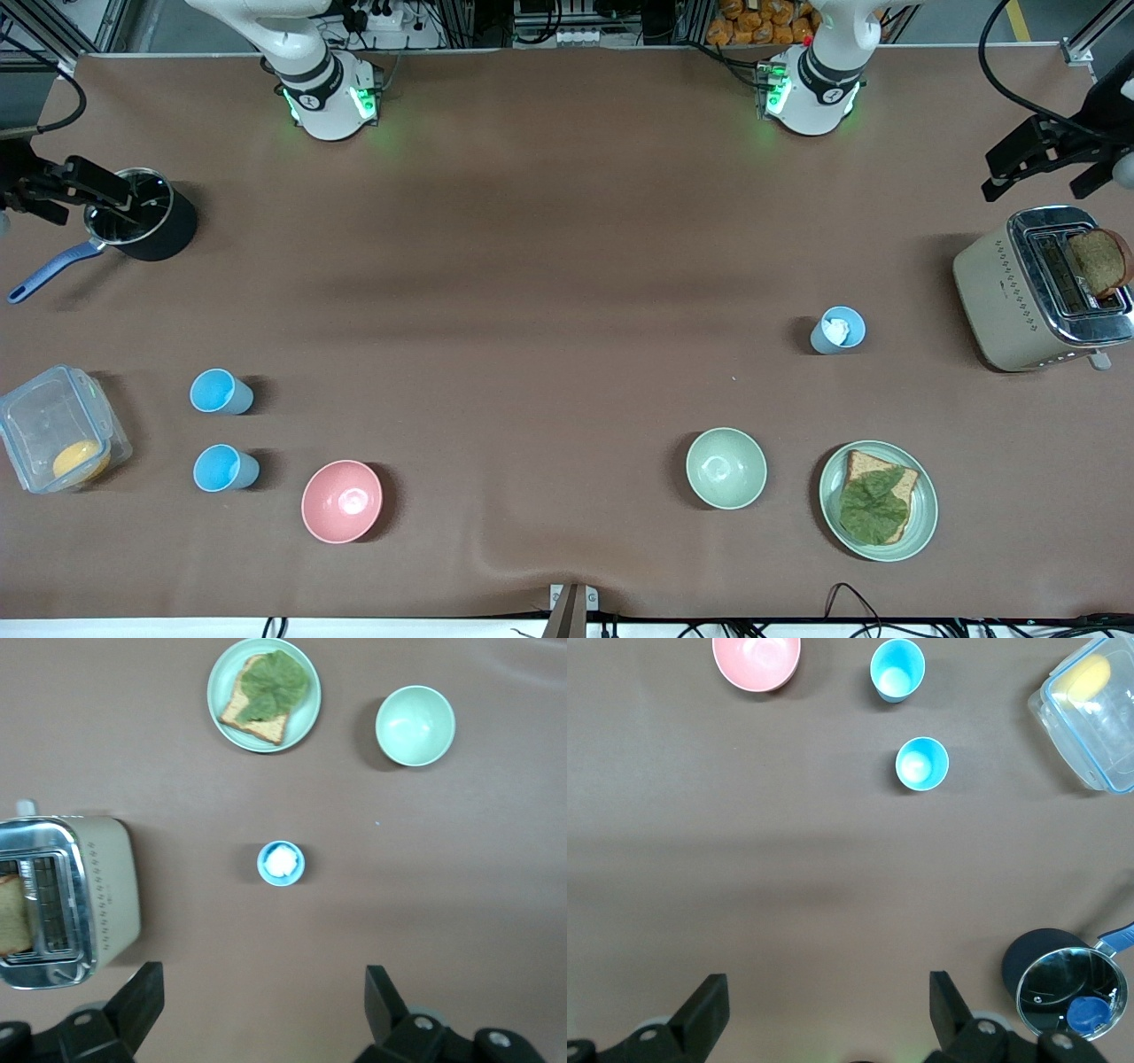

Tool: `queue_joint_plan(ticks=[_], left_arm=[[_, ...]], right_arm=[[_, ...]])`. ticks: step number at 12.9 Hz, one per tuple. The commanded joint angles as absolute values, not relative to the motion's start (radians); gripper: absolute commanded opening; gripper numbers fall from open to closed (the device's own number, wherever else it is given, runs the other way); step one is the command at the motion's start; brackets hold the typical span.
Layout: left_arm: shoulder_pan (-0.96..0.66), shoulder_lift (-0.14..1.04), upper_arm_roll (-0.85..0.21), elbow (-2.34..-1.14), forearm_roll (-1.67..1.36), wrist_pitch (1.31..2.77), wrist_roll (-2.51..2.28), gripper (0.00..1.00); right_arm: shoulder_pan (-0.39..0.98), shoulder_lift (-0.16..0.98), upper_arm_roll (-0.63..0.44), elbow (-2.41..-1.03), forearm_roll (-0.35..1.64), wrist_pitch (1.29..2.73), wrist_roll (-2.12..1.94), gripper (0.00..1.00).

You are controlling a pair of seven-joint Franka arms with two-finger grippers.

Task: Stack blue cups with both arms
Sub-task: 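Reach the left gripper toward the blue cup while the right gripper reaches another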

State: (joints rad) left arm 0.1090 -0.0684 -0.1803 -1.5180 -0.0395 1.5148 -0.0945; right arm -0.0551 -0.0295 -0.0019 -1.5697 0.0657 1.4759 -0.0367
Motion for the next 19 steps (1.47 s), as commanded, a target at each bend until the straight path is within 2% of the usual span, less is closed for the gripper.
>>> queue_joint_plan(ticks=[1,5,8,11,13,14,16,19], left_arm=[[0.117,-0.057,-0.178,-1.503,-0.068,1.499,-0.069,1.00],[0.112,-0.025,-0.178,-1.503,-0.043,1.500,-0.069,1.00],[0.117,0.078,-0.181,-1.549,-0.005,1.549,-0.069,1.00],[0.121,0.052,-0.186,-1.812,-0.006,1.792,-0.064,1.00],[0.139,0.077,-0.184,-1.941,-0.003,1.976,-0.066,1.00],[0.143,0.115,-0.184,-1.980,-0.003,2.055,-0.064,1.00],[0.162,0.199,-0.184,-1.990,-0.002,2.117,-0.064,1.00],[0.170,0.280,-0.183,-1.990,0.000,2.146,-0.064,0.83]], right_arm=[[-0.055,-0.049,-0.003,-1.592,0.071,1.480,-0.021,1.00],[-0.055,-0.049,-0.003,-1.594,0.069,1.480,-0.021,1.00],[-0.061,-0.029,-0.003,-1.597,0.015,1.470,-0.037,1.00],[-0.081,0.063,-0.006,-1.597,0.000,1.457,-0.038,1.00],[-0.103,0.145,-0.006,-1.598,0.003,1.486,-0.029,1.00],[-0.110,0.185,-0.011,-1.597,0.008,1.496,-0.025,1.00],[-0.110,0.276,-0.056,-1.597,0.011,1.563,-0.040,1.00],[-0.112,0.388,-0.077,-1.586,0.015,1.656,-0.064,1.00]])
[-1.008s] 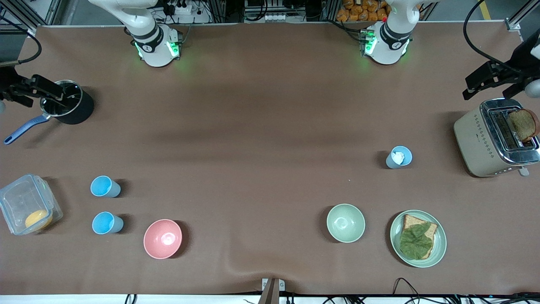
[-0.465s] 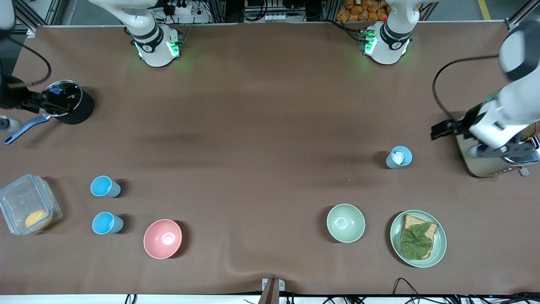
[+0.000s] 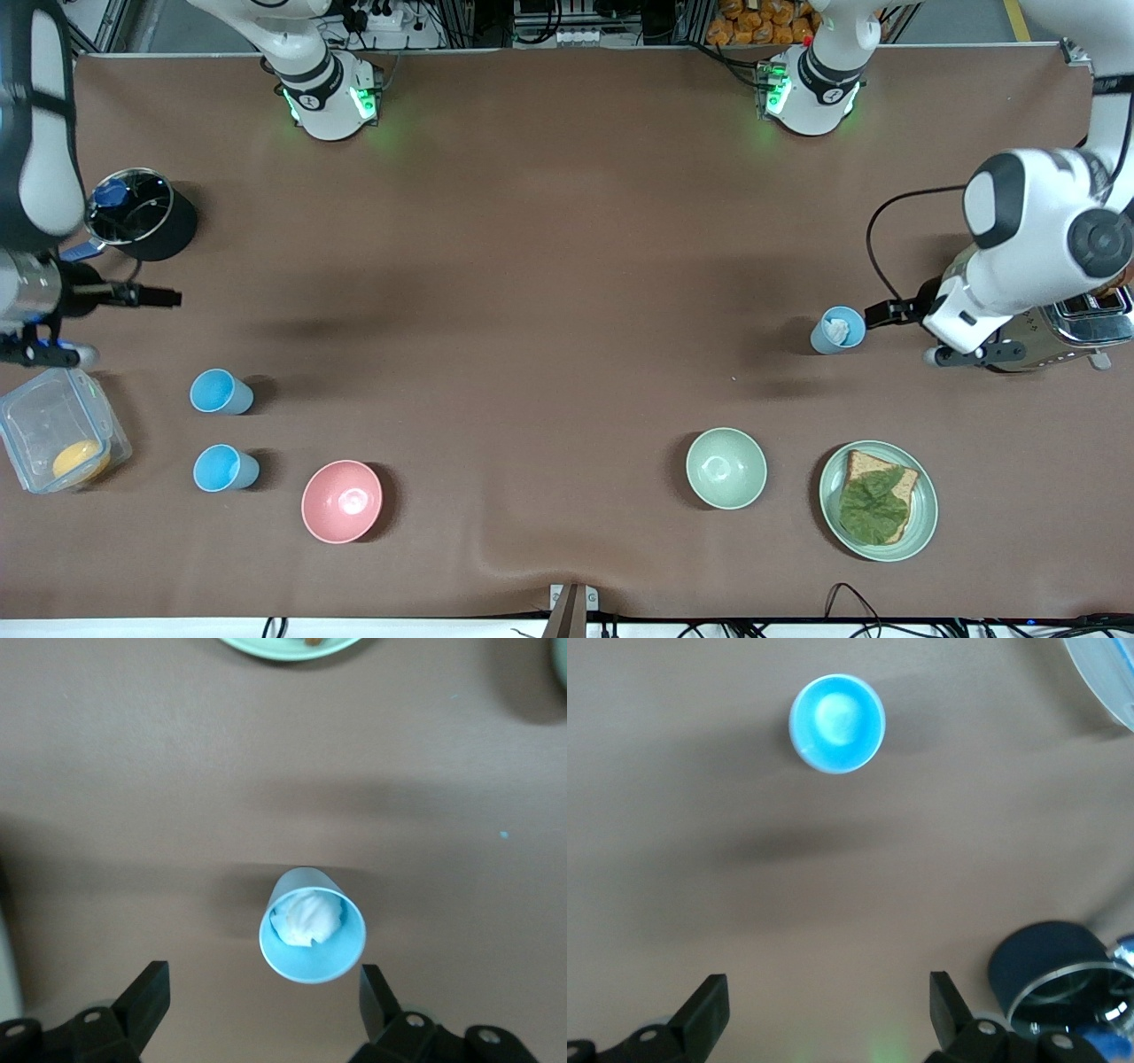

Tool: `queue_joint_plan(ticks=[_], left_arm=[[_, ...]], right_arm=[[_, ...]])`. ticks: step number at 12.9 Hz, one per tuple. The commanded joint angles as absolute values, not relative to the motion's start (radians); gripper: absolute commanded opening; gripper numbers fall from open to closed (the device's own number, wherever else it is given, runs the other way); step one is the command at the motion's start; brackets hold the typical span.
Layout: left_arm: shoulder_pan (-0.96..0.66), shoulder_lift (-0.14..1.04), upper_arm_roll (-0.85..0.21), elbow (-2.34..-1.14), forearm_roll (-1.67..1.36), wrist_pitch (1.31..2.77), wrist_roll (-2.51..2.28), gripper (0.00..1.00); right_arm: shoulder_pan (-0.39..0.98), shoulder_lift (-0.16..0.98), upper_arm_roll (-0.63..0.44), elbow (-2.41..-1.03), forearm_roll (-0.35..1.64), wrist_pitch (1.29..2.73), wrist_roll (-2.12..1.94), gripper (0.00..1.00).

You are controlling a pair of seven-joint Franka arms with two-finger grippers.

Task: Stack blue cups with both arms
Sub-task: 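Close both grippers around their blue cups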

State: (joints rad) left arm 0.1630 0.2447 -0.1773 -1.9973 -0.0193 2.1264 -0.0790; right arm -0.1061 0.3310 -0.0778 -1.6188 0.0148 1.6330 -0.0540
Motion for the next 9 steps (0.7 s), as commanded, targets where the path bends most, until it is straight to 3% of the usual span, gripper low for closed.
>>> queue_joint_plan(ticks=[1,4,7,9], left_arm=[[0.172,0.307,-0.183,-1.990,0.000,2.173,-0.064,0.83],[0.187,0.356,-0.183,-2.005,0.000,2.209,-0.064,0.73],[0.186,0.380,-0.183,-2.026,0.002,2.227,-0.064,0.34],[0.184,0.394,-0.184,-2.029,0.002,2.233,-0.064,0.02]], right_arm=[[-0.113,0.409,-0.077,-1.588,0.012,1.704,-0.080,1.00],[-0.156,0.495,-0.077,-1.586,0.020,1.912,-0.291,1.00],[-0.167,0.560,-0.075,-1.585,0.031,2.006,-0.339,1.00],[-0.172,0.612,-0.077,-1.586,0.179,2.040,-0.365,1.00]])
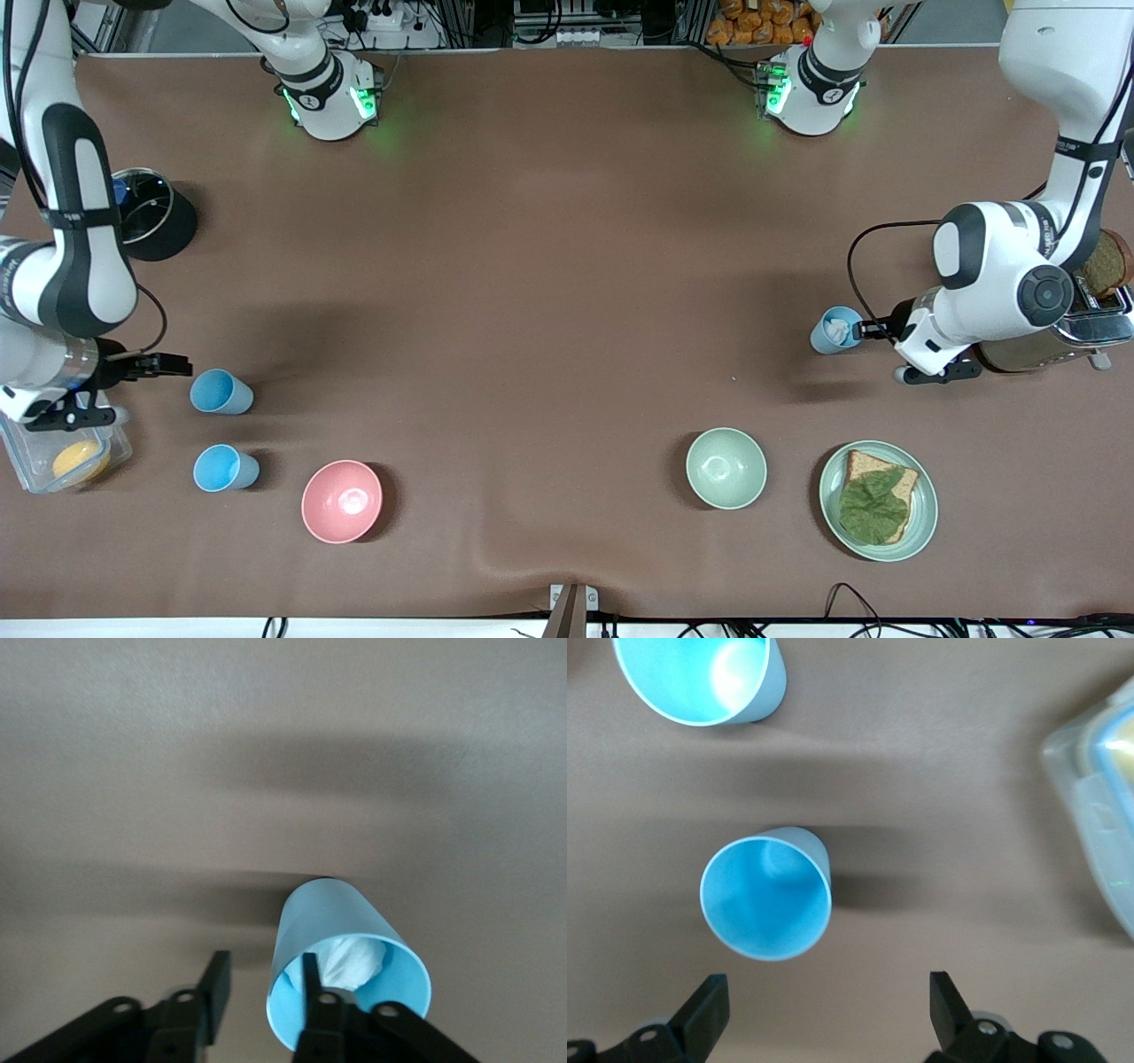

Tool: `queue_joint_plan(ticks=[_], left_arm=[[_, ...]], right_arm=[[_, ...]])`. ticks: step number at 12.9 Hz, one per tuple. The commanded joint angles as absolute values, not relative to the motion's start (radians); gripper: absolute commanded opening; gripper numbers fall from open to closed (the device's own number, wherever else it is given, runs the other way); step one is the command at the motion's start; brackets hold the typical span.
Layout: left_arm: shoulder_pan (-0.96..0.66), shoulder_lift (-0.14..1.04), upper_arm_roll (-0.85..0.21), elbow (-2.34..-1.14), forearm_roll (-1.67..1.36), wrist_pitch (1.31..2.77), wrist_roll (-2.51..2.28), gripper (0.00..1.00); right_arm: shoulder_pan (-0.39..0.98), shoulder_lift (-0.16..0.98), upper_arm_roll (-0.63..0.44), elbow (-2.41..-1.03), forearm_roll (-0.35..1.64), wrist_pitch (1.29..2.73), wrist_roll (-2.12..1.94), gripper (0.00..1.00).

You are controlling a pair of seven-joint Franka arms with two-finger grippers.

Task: Stack blue cups with both arms
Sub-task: 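Close both grippers around their blue cups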

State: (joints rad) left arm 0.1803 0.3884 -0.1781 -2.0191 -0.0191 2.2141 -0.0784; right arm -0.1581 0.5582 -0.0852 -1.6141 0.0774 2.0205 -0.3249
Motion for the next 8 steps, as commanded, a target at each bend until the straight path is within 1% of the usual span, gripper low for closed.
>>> queue_joint_plan(ticks=[1,5,7,8], left_arm=[[0.183,0.397,-0.184,-2.028,0.002,2.235,-0.064,0.00],[0.163,0.381,-0.195,-2.020,0.002,2.230,-0.063,0.00],[0.144,0.333,-0.251,-2.013,0.000,2.206,-0.089,0.00],[0.144,0.315,-0.305,-2.008,-0.002,2.183,-0.113,0.00]], right_arm=[[-0.169,0.618,-0.077,-1.586,0.224,2.042,-0.400,1.00],[-0.176,0.638,-0.078,-1.585,0.226,2.078,-0.463,1.00],[-0.175,0.638,-0.092,-1.583,0.225,2.080,-0.498,1.00],[-0.175,0.641,-0.095,-1.579,0.225,2.080,-0.512,1.00]])
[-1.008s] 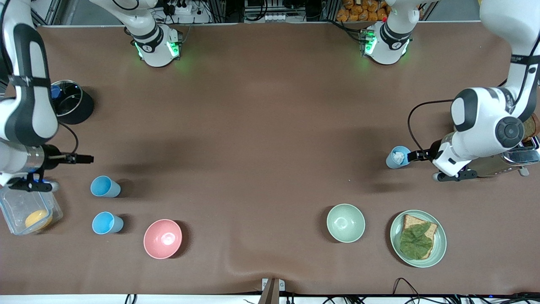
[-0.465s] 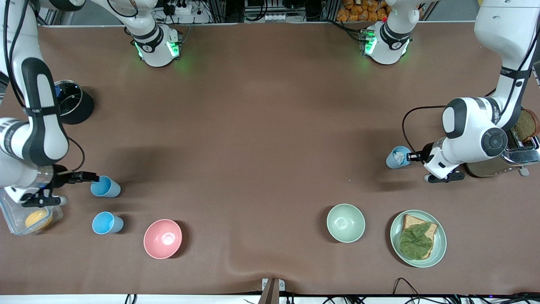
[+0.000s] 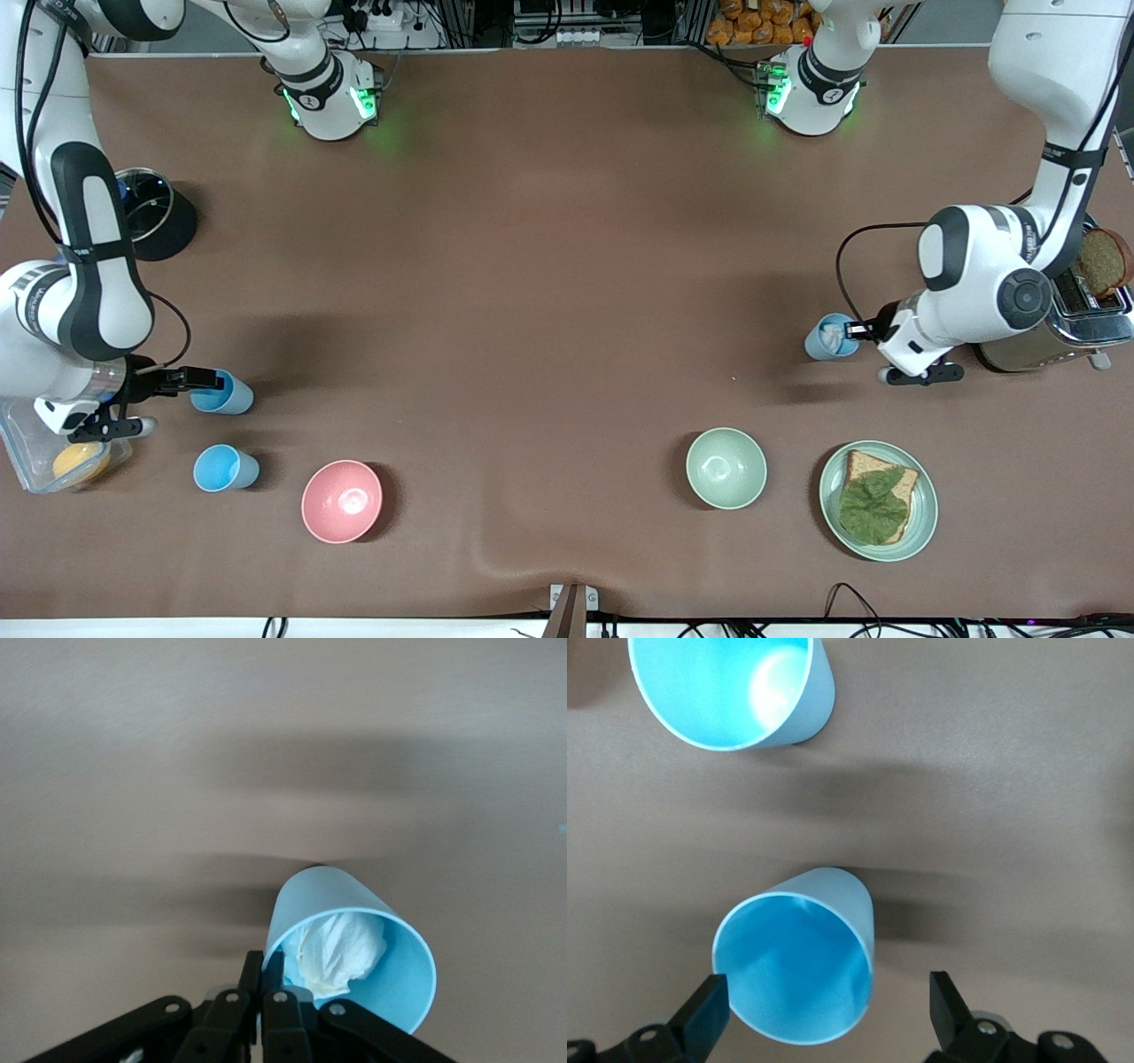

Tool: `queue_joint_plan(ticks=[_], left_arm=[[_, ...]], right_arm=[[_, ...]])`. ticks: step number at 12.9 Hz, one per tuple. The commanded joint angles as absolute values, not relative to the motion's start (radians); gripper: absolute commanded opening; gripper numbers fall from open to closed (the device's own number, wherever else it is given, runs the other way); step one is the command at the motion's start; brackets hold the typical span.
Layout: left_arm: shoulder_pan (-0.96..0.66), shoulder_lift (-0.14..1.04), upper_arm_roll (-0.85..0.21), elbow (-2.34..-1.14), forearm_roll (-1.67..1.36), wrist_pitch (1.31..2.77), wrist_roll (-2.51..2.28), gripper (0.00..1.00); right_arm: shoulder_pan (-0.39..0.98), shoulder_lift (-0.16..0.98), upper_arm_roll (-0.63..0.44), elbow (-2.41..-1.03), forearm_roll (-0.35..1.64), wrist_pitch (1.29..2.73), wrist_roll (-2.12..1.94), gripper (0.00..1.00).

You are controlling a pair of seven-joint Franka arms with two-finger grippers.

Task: Stack blue cups with both arms
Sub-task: 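Carry the blue cup with the left gripper toward the table center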

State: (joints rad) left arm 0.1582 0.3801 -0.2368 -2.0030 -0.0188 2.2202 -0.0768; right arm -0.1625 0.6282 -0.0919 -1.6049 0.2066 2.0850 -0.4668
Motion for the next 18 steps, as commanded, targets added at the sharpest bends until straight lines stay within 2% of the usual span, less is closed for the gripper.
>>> queue_joint_plan(ticks=[1,4,5,9,10,11,12,15,18], left_arm=[[0.143,0.305,-0.351,-1.993,-0.008,2.166,-0.180,0.00],[0.129,0.327,-0.542,-1.938,-0.012,2.137,-0.513,0.00],[0.095,0.346,-0.576,-1.931,-0.009,2.147,-0.631,0.00],[-0.144,0.414,-0.577,-1.867,0.000,2.154,-0.952,0.00],[-0.185,0.442,-0.575,-1.849,0.002,2.161,-1.010,0.00],[-0.216,0.466,-0.575,-1.833,0.002,2.181,-1.041,0.00],[-0.247,0.491,-0.575,-1.832,0.009,2.225,-1.051,0.00],[-0.305,0.578,-0.572,-1.830,0.044,2.360,-1.101,0.00],[-0.324,0.647,-0.574,-1.781,0.193,2.381,-1.184,0.00]], right_arm=[[-0.176,0.650,-0.095,-1.578,0.225,2.086,-0.515,1.00],[-0.179,0.670,-0.098,-1.583,0.230,2.129,-0.514,1.00],[-0.179,0.673,-0.098,-1.583,0.232,2.131,-0.514,1.00],[-0.186,0.698,-0.098,-1.591,0.236,2.180,-0.514,1.00],[-0.186,0.703,-0.098,-1.591,0.238,2.181,-0.512,0.58],[-0.187,0.703,-0.098,-1.594,0.247,2.181,-0.512,0.23],[-0.189,0.703,-0.098,-1.601,0.286,2.181,-0.514,0.08],[-0.201,0.703,-0.098,-1.623,0.344,2.183,-0.567,0.00],[-0.206,0.701,-0.098,-1.632,0.347,2.172,-0.572,0.00]])
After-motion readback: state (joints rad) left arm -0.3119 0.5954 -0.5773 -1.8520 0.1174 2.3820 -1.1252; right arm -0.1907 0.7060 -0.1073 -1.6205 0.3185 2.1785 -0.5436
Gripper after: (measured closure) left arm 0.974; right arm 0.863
